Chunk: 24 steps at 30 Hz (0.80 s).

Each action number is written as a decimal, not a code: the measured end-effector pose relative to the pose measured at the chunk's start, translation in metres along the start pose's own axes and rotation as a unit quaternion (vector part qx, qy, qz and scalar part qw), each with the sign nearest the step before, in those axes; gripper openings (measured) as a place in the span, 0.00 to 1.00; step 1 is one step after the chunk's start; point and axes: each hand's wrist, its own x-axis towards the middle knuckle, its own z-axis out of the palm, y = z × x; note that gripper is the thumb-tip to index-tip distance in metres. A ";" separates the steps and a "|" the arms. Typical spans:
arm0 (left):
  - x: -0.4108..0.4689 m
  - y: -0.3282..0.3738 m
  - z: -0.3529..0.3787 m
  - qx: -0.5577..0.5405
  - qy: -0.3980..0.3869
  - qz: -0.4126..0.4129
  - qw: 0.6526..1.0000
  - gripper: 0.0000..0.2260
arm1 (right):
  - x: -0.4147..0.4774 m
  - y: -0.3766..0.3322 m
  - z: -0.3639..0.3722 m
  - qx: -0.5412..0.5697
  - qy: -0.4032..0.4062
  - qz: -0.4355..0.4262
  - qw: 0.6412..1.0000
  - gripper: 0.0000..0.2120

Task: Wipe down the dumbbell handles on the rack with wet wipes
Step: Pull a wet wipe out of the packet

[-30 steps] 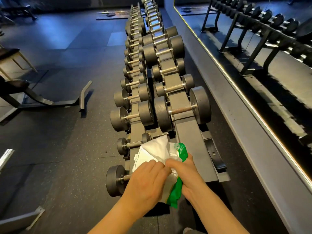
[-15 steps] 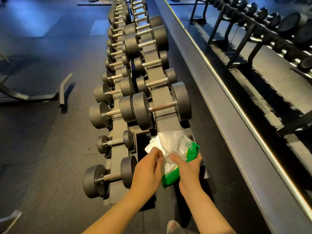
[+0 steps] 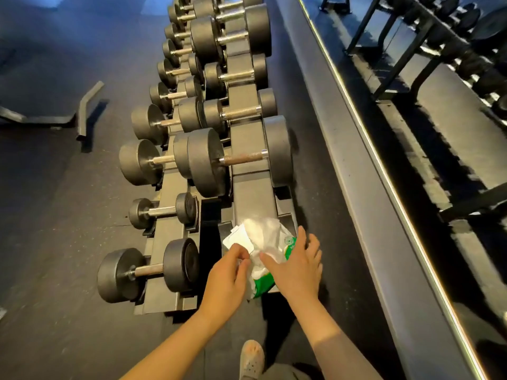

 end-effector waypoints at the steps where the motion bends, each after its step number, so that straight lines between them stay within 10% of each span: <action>1: 0.000 -0.001 -0.001 0.006 -0.005 0.002 1.000 0.07 | 0.002 0.002 -0.003 -0.050 0.030 -0.074 0.996 0.47; 6: 0.003 0.002 -0.003 0.003 -0.012 -0.006 1.000 0.07 | 0.018 -0.001 -0.015 -0.093 -0.074 -0.323 0.939 0.11; 14: 0.002 0.004 -0.003 0.029 -0.017 -0.003 0.999 0.08 | 0.041 -0.017 -0.043 -0.153 -0.317 -0.297 0.888 0.19; 24: 0.002 0.004 -0.006 0.040 -0.004 -0.007 0.999 0.04 | 0.034 -0.018 -0.027 -0.124 -0.117 -0.328 0.929 0.13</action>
